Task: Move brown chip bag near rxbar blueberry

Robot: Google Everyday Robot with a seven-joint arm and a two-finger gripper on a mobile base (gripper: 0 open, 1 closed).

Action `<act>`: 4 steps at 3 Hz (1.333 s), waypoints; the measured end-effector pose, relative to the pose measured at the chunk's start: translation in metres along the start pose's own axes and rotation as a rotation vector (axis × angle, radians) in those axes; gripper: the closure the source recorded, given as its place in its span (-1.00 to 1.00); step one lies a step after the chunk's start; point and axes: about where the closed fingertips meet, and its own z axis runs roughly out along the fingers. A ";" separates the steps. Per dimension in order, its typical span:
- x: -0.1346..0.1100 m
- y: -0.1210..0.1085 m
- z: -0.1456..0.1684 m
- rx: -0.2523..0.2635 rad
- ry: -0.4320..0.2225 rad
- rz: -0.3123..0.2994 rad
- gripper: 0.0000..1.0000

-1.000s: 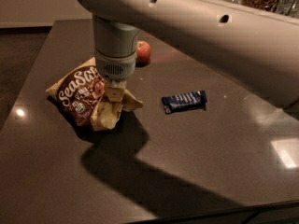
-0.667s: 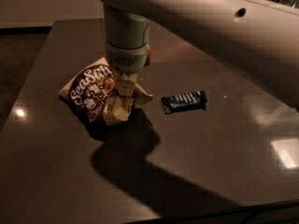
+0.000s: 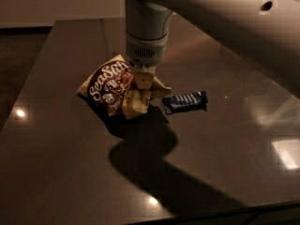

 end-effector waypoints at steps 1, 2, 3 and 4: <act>0.018 -0.004 0.001 -0.002 0.017 -0.006 1.00; 0.033 -0.006 0.004 -0.008 0.029 -0.010 0.71; 0.045 -0.007 0.008 -0.019 0.036 -0.011 0.21; 0.051 -0.004 0.009 -0.044 0.025 -0.003 -0.25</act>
Offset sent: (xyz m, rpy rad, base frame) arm 0.0002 -0.0587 -0.0106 -0.0595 0.0408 0.0048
